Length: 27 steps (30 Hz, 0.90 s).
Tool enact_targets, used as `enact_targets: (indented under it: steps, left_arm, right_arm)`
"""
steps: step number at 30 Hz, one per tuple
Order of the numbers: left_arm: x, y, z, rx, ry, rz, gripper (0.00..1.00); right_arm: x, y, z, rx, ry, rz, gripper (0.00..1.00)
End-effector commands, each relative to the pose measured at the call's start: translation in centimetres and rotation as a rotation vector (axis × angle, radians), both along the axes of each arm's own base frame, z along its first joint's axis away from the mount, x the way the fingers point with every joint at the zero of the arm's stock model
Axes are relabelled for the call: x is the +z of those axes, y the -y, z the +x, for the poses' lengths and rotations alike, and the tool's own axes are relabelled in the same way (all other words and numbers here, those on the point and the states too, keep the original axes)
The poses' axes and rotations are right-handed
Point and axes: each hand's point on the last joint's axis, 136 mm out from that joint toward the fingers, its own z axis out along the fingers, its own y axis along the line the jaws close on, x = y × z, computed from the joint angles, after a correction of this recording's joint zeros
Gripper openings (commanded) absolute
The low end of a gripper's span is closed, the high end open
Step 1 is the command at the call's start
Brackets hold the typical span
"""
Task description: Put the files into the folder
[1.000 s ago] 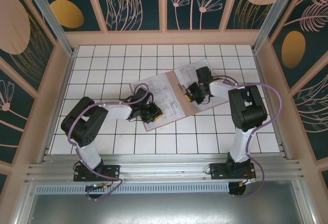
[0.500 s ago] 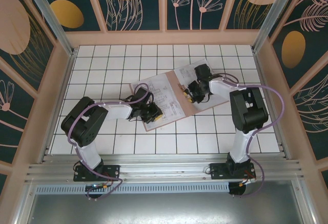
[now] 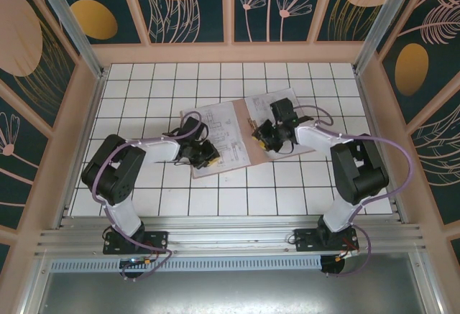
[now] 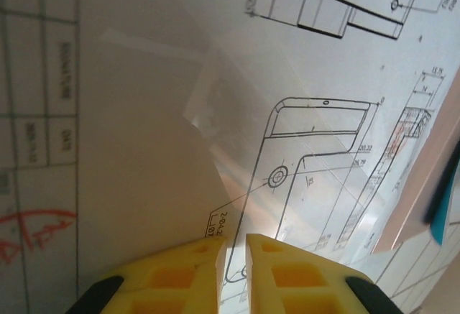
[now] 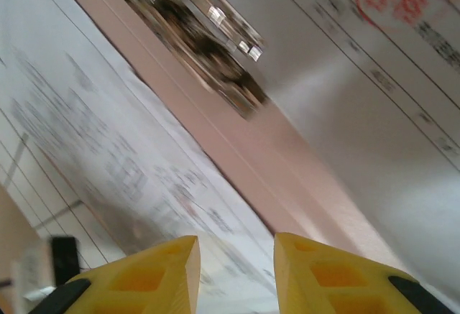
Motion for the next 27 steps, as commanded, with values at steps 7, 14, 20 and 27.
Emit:
enact_targets:
  steps: [7, 14, 20, 27]
  left_arm:
    - [-1.0, -4.3, 0.6, 0.039, -0.039, 0.195, 0.34]
    - [2.5, -3.8, 2.4, 0.048, 0.041, 0.184, 0.62]
    - [3.1, -6.4, 2.4, 0.095, 0.047, 0.188, 0.67]
    - [2.1, -10.7, 1.9, 0.14, 0.019, 0.227, 0.72]
  right_arm:
    - [-0.9, -3.6, -1.2, 0.149, 0.023, 0.071, 0.33]
    - [-2.6, -3.8, -1.3, 0.169, -0.004, 0.062, 0.33]
    - [-2.5, -4.6, -1.1, 0.188, 0.003, 0.079, 0.33]
    - [-3.8, -4.6, -1.8, 0.198, -0.027, 0.066, 0.33]
